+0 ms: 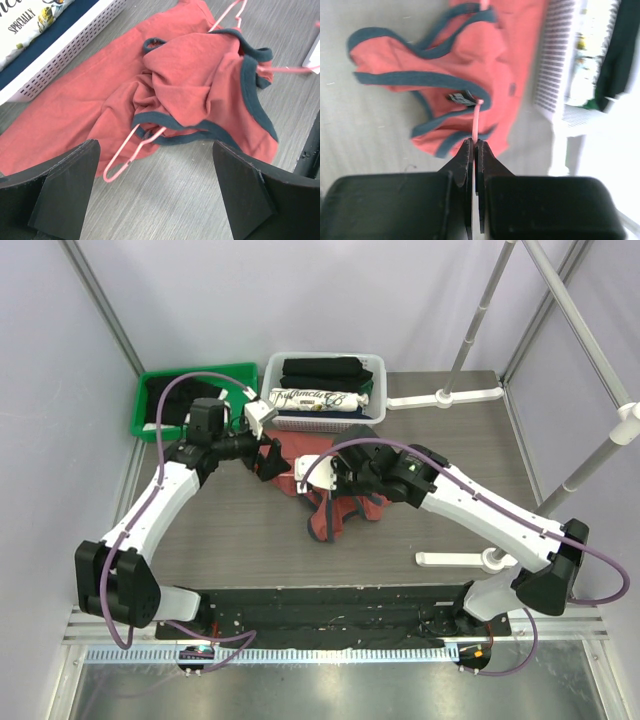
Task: Place the tank top on the hanger
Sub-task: Pick up the hanger at the center of the board.
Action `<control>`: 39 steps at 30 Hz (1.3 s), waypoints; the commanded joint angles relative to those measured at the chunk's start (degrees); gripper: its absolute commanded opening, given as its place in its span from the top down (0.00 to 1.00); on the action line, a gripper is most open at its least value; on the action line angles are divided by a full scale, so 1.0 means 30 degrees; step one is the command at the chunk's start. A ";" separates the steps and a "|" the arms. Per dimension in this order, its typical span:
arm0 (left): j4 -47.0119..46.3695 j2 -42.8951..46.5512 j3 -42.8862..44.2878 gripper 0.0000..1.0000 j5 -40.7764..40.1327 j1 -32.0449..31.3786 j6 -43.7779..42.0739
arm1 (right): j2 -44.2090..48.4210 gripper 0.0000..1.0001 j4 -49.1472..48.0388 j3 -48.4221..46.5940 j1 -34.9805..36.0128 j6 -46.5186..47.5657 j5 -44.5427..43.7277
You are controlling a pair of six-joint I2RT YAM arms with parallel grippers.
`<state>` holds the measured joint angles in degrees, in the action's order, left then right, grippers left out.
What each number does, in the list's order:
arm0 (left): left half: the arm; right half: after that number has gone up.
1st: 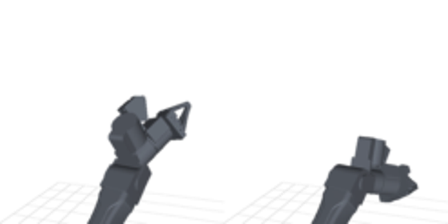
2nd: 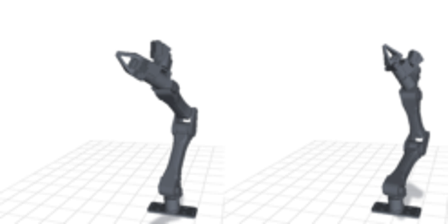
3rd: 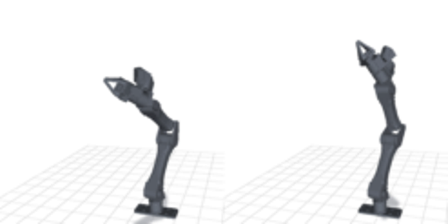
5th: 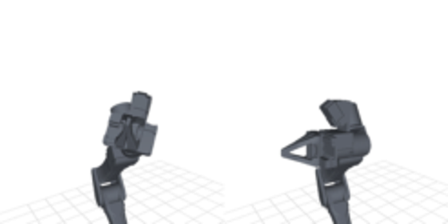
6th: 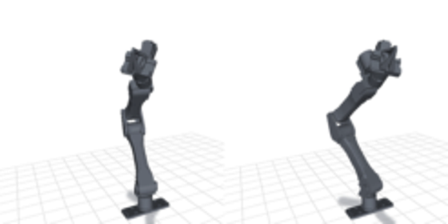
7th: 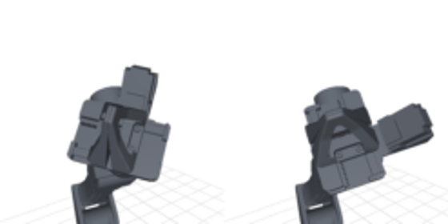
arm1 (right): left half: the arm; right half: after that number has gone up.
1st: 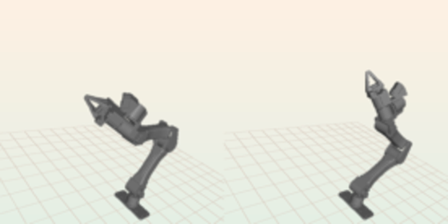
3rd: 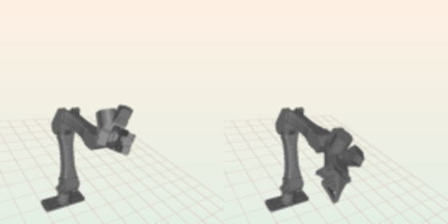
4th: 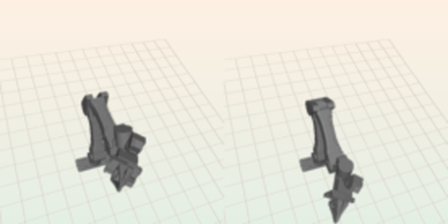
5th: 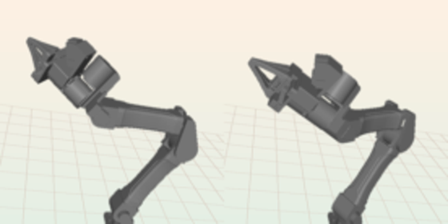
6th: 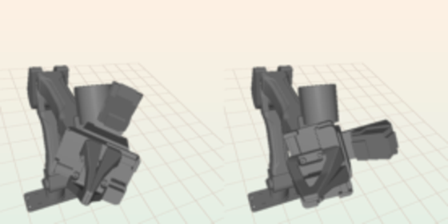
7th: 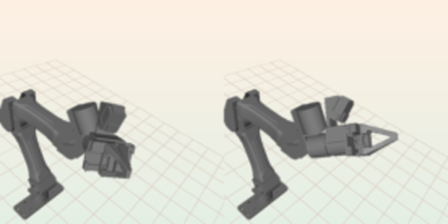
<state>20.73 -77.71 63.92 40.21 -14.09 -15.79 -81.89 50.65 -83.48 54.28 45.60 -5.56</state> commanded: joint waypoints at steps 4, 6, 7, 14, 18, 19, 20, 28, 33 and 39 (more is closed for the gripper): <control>0.1203 0.0299 0.2684 0.00 0.1419 0.0125 -0.0419 | -0.0066 0.99 -0.1970 -0.3721 -0.0398 0.1116 -0.3562; 0.1991 0.0211 0.3826 0.00 0.1802 0.0096 -0.0711 | -0.0592 0.99 -0.2176 -0.5097 -0.0428 0.1146 -0.3741; 0.2228 0.0153 0.4178 0.00 0.1948 0.0125 -0.0887 | -0.0827 0.99 -0.2409 -0.5595 -0.0515 0.1146 -0.3800; 0.4775 -0.0345 0.7693 0.00 0.1716 0.0096 -0.2528 | -0.2030 0.99 -0.2442 -1.0543 -0.1596 0.0561 -0.2195; 0.6972 -0.0638 0.9919 0.00 0.1394 0.0067 -0.3611 | -0.2118 0.99 -0.1887 -1.1956 -0.2653 0.0997 -0.0582; 0.7875 -0.0639 1.0823 0.00 0.1248 0.0096 -0.3961 | -0.2176 0.99 -0.1768 -1.2161 -0.2799 0.1290 -0.0548; 0.8261 -0.0668 1.1180 0.00 0.0985 0.0096 -0.4110 | -0.2235 0.99 -0.1622 -1.2540 -0.2859 0.2018 -0.0635; 1.0286 -0.0317 1.3701 0.00 0.0629 0.0096 -0.4990 | -0.2821 0.99 -0.2319 -1.5440 -0.2831 0.4837 -0.2124; 1.0579 -0.0462 1.4638 0.00 0.2502 -0.0020 -0.3761 | -0.2880 0.99 -0.5222 -1.6000 -0.2304 0.6324 -0.4588; 1.1284 -0.0932 1.5520 0.00 0.2010 -0.1660 -0.4139 | -0.3026 0.99 -0.8327 -1.6001 -0.1864 0.8029 -0.6201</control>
<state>52.84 -79.99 108.05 45.06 -15.94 -28.36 -91.07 38.98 -128.77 47.92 64.47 -18.57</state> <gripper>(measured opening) 0.996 0.040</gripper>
